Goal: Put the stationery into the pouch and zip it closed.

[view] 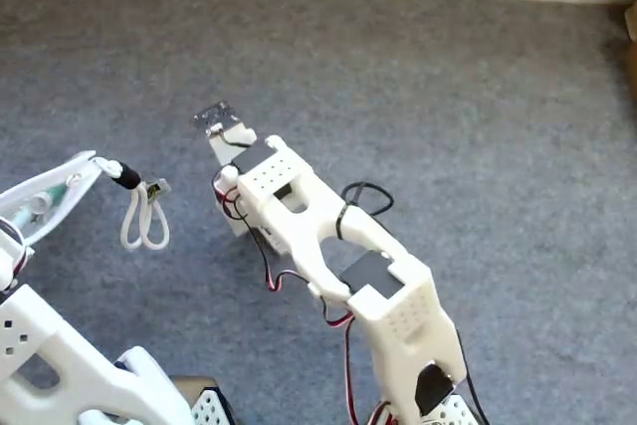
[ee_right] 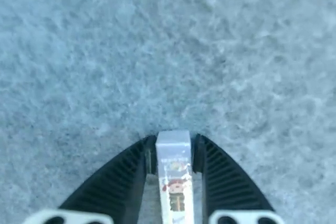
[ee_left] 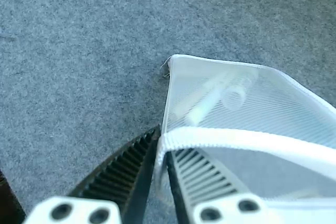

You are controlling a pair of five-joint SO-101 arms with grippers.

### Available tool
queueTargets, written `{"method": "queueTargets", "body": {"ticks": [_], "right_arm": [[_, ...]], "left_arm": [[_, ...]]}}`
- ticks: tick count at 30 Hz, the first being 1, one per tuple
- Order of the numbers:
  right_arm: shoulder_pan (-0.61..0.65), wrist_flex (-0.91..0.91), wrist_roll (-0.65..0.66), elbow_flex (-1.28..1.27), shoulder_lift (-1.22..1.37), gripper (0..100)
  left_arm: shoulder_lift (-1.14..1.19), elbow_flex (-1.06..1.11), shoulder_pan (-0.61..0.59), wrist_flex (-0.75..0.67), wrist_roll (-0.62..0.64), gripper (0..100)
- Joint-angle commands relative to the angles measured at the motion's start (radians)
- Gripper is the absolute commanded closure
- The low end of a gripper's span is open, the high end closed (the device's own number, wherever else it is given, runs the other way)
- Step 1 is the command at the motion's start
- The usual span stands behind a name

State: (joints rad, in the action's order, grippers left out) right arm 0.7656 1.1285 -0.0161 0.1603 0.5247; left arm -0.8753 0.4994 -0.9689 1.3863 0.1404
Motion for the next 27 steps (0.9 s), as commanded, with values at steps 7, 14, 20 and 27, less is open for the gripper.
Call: {"method": "queueTargets", "body": {"ticks": [7,14,20,27], "right_arm": [[-0.021,0.157,0.164,0.056,-0.022,99.4],[-0.019,0.282,0.164,0.053,-0.077,99.4],[-0.004,0.343,0.167,0.019,-0.265,99.4],[-0.005,0.260,0.172,-0.153,-0.478,99.4]], "left_arm": [[0.010,0.001,-0.007,-0.028,0.012,99],[0.010,-0.002,0.067,-0.025,0.011,99],[0.008,-0.022,0.156,-0.025,0.011,99],[0.008,-0.073,0.334,-0.023,0.008,99]]}}
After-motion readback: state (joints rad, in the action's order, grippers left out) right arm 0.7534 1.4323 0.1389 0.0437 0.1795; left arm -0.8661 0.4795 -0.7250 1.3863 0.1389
